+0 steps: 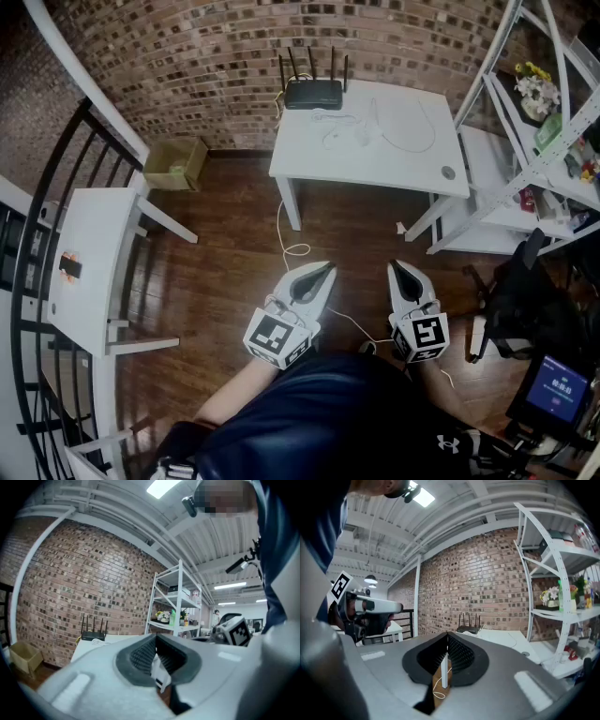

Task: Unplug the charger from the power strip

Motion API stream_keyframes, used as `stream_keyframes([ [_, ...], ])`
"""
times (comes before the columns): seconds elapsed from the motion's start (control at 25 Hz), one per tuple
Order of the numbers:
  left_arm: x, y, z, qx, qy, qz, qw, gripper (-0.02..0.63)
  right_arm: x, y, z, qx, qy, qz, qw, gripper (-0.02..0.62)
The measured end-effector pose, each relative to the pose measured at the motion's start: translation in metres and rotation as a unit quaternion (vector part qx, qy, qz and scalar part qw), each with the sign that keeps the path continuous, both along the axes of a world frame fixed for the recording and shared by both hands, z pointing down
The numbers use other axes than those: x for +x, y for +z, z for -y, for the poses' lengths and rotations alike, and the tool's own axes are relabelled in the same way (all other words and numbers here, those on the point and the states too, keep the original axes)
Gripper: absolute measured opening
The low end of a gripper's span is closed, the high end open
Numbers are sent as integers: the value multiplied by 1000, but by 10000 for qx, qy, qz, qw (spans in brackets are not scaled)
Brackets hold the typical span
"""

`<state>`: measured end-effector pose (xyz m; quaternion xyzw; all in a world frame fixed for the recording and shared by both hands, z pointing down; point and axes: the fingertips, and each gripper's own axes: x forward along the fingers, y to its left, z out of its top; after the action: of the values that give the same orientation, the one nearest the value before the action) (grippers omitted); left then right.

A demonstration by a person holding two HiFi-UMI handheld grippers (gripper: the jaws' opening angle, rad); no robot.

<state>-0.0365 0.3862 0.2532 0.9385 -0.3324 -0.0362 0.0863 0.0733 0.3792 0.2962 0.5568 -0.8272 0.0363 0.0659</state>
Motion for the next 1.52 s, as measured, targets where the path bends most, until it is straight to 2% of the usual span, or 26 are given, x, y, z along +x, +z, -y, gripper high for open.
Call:
stream_keyframes([
  [0.2,-48,7,22,-74,-14,-160,9998,5,-37,14,22,-268,101,65,9996,11],
  [0.44,-57,16,55,-345,129,-309,9988,6,-46,20,45,-467,263,-34,9986,11],
  [0.68,-34,30,106,-514,106,-146,9985,15,-25,42,100,-637,316,192,9973,11],
  [1.0,26,30,220,-466,-279,343,9979,40,28,45,227,-590,-117,676,9959,11],
  [1.2,61,32,283,-254,-540,709,9957,43,64,46,289,-627,-330,682,9952,11],
  [1.32,65,48,314,-435,-650,929,9926,80,76,64,317,-904,-312,596,9936,11],
  [1.44,63,71,345,-642,-573,1107,9901,104,79,75,345,-1088,-258,591,9920,13],
  [1.52,62,88,365,-803,-465,1158,9889,117,80,84,362,-1212,-222,560,9908,43],
])
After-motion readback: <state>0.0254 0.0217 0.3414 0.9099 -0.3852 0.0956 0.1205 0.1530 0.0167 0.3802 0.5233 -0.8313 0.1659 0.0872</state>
